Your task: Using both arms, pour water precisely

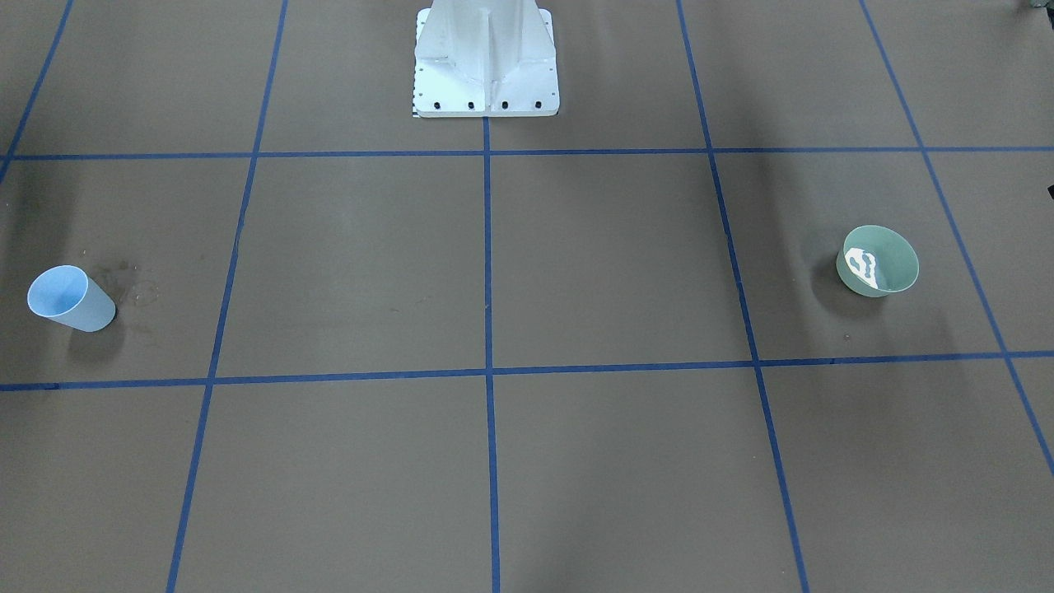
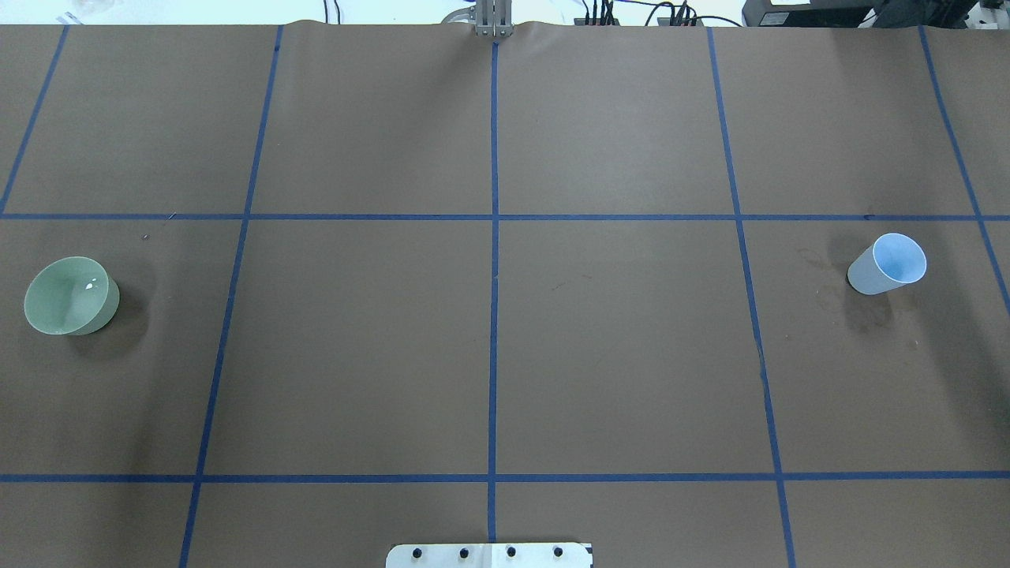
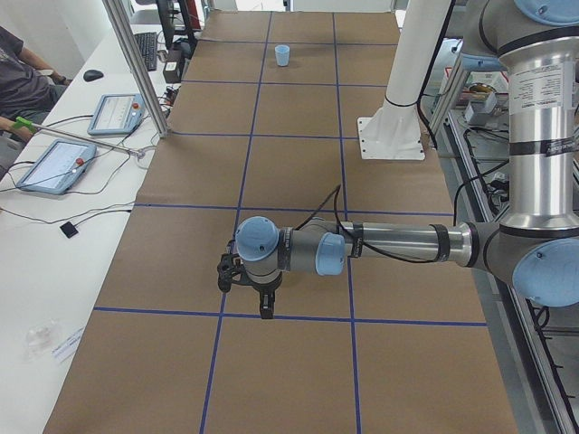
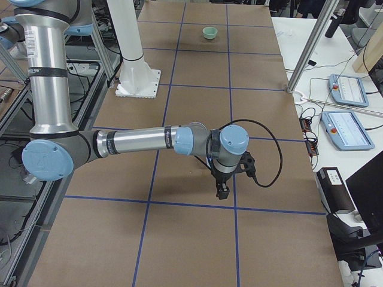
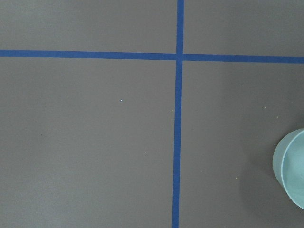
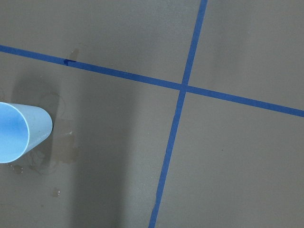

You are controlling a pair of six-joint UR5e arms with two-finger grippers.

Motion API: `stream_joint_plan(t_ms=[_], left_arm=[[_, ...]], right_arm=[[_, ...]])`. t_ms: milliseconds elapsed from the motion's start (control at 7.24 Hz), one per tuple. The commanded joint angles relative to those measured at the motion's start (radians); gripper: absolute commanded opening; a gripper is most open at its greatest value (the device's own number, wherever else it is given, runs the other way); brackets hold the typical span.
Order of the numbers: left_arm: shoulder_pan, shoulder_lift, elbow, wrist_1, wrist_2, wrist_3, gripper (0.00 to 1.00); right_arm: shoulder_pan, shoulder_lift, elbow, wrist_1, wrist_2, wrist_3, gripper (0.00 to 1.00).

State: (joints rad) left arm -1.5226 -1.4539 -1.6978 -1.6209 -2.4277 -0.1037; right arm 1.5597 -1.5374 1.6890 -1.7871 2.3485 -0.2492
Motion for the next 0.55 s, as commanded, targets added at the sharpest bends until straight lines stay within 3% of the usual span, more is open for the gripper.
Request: stream_joint_plan(t_ms=[0,415], left_arm=[[-0.001,-0.005,0.004,-0.005,-0.008,0.002,1.0],[-0.002,-0.014,-0.01,-0.005,-0.001,-0.001,1.0]], right_arm=[[0.0,-0.001,0.014,-0.003,0.002,0.001,0.99],[-0.001,0.002,0.012,0.0,0.0,0.001,0.99]])
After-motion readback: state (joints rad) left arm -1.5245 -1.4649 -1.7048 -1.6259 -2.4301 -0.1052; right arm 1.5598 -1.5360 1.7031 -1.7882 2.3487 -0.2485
